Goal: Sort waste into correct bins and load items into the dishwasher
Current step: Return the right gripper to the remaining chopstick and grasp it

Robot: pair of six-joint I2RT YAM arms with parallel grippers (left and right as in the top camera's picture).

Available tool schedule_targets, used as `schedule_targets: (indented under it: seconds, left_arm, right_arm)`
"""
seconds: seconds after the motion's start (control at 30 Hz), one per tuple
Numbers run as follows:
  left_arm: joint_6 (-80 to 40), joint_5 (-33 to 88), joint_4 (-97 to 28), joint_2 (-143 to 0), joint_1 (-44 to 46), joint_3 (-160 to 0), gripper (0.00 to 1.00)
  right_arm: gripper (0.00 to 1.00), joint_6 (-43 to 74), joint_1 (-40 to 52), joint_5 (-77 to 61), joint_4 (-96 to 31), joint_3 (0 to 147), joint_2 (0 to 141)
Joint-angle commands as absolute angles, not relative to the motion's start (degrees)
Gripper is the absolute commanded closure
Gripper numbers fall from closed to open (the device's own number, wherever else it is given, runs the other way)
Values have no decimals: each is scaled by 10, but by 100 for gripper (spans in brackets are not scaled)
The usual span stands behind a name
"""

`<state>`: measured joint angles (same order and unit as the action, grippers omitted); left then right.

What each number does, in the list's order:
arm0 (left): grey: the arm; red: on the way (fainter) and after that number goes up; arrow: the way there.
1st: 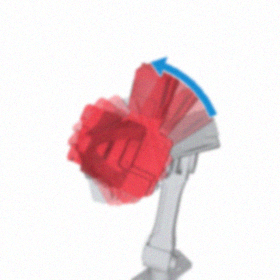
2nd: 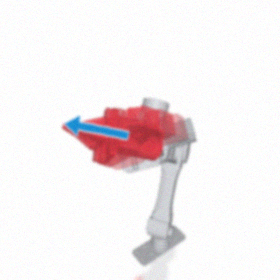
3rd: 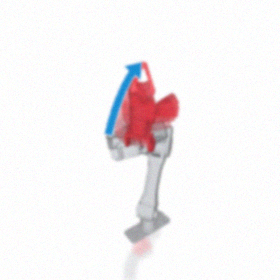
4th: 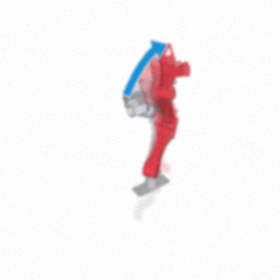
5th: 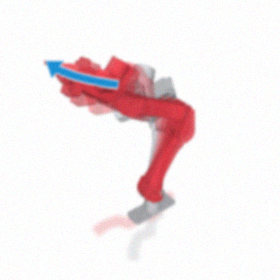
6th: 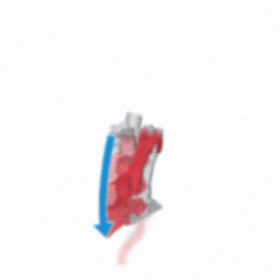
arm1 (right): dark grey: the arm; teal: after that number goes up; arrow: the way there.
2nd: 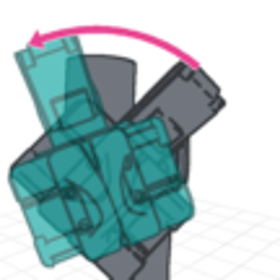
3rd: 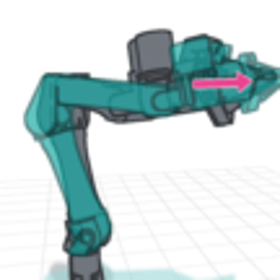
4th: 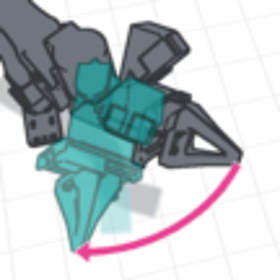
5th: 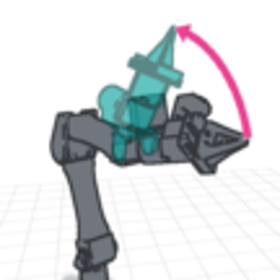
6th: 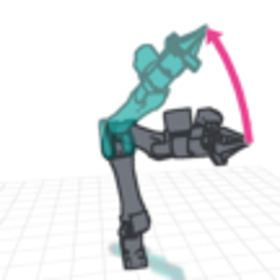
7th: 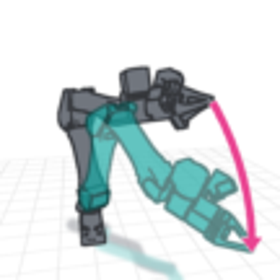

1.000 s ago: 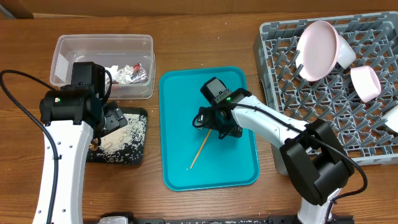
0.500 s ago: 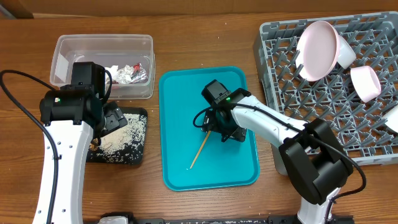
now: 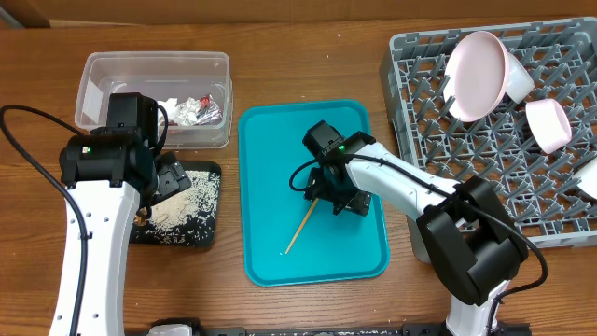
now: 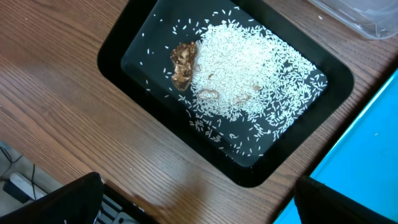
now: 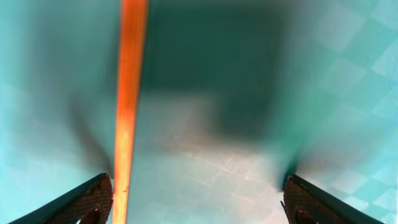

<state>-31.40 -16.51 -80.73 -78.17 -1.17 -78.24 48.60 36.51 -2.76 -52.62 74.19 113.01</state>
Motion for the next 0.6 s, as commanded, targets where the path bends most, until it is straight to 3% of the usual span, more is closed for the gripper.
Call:
schedule_targets:
  seconds: [0.0, 0.2, 0.3, 0.33, 0.4, 0.57]
  left_arm:
    - [-317, -165, -807, -780, -13, -784, 0]
    - [-317, -165, -807, -780, -13, -784, 0]
    - [-318, -165, -807, -780, -13, -784, 0]
    - [-317, -165, -806, -780, -13, -784, 0]
    - [-318, -165, -806, -780, -13, -784, 0]
    - [-317, -165, -807, -780, -13, -784, 0]
  right_arm:
    - [10, 498, 367, -57, -529, 727, 1168]
    - [9, 498, 367, -74, -547, 727, 1168]
    - [26, 498, 367, -88, -533, 727, 1168]
    - [46, 498, 367, -96, -524, 727, 1168]
    - [62, 498, 367, -98, -519, 727, 1168]
    - [70, 498, 367, -97, -520, 727, 1168]
